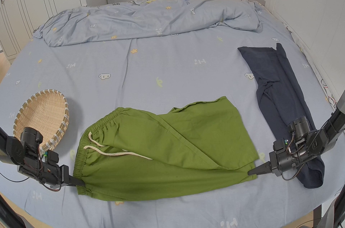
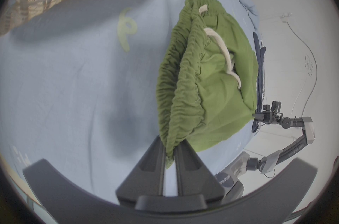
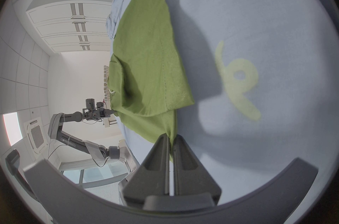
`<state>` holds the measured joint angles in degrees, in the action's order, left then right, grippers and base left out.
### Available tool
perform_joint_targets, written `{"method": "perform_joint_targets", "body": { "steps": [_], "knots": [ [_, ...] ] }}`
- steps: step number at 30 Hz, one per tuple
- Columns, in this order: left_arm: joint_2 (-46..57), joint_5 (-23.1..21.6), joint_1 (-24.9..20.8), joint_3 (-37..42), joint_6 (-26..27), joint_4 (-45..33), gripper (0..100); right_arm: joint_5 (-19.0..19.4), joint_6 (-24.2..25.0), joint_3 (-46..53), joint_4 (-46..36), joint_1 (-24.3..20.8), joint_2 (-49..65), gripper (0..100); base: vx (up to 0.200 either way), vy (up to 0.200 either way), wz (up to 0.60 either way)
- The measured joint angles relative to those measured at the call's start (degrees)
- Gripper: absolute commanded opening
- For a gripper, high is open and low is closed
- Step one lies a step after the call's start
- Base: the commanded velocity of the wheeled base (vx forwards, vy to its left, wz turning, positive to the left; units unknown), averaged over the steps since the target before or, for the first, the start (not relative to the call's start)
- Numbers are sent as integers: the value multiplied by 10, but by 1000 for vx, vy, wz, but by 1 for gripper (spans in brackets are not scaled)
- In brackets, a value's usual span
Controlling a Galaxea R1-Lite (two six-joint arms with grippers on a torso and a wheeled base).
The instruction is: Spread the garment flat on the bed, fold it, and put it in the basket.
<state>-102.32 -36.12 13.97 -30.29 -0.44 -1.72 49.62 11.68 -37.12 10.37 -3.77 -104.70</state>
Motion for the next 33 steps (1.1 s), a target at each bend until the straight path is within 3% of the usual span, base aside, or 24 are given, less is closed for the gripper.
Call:
{"method": "perform_joint_targets", "body": {
  "steps": [6,12,14,23,33],
  "knots": [
    [9,0,2,-16,43,-96,0,-11,1,25,-39,-9,60,0,0,0,0],
    [16,-1,6,-24,58,-114,0,-121,-16,60,-67,-15,105,0,0,0,0],
    [19,-2,7,-25,62,-124,0,-139,-22,81,-71,-16,118,0,0,0,0],
    [30,1,6,-25,85,-188,0,-145,-31,135,-70,-20,149,0,0,0,0],
    [19,15,-5,-15,87,-197,0,-147,-32,193,23,-19,120,0,0,0,0]
  ]
}}
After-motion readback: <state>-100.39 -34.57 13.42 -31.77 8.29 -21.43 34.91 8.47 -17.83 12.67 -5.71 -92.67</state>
